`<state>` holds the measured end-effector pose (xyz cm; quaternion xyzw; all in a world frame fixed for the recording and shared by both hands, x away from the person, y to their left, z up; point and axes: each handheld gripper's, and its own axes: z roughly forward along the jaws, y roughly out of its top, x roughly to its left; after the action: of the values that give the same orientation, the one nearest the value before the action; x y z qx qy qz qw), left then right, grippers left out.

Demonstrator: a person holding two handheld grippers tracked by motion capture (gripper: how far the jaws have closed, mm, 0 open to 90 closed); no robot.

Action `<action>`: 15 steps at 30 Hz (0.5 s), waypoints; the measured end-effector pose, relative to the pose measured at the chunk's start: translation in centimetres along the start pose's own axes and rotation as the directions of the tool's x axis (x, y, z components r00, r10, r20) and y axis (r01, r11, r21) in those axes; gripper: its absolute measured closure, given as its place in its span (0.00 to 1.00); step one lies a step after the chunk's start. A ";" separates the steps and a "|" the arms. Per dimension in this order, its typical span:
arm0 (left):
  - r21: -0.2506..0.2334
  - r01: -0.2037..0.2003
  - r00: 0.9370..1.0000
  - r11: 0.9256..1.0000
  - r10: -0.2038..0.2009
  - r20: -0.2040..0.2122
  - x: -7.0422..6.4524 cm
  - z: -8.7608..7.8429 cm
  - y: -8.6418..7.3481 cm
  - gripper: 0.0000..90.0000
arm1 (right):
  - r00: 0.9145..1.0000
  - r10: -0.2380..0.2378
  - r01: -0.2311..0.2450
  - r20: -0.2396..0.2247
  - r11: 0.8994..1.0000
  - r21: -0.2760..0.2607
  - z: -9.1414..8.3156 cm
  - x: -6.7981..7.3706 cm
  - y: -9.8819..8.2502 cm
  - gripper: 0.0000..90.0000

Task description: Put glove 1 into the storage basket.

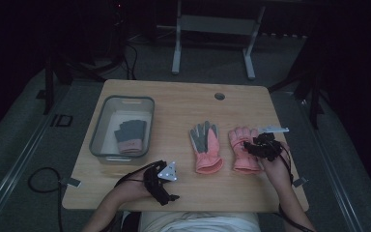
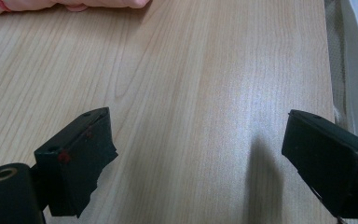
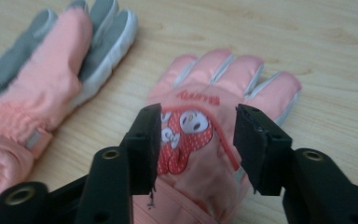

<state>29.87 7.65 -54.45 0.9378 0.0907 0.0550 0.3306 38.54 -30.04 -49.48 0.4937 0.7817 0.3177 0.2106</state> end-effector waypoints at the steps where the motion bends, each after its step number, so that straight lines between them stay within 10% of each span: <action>1: -0.001 0.000 1.000 1.000 0.000 -0.001 0.0 0.0 0.0 0.09 | 1.000 -0.004 0.004 0.014 1.000 0.016 0.3 0.0 -0.2 0.56; 15: 0.002 -0.001 1.000 1.000 0.001 0.000 0.0 0.0 0.0 0.09 | 0.992 -0.111 0.106 0.066 0.992 0.074 2.9 0.7 -1.8 0.62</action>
<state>29.83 7.61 -54.48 0.9382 0.0905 0.0550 0.3294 38.96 -29.12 -52.80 0.4683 0.8102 0.2609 0.2372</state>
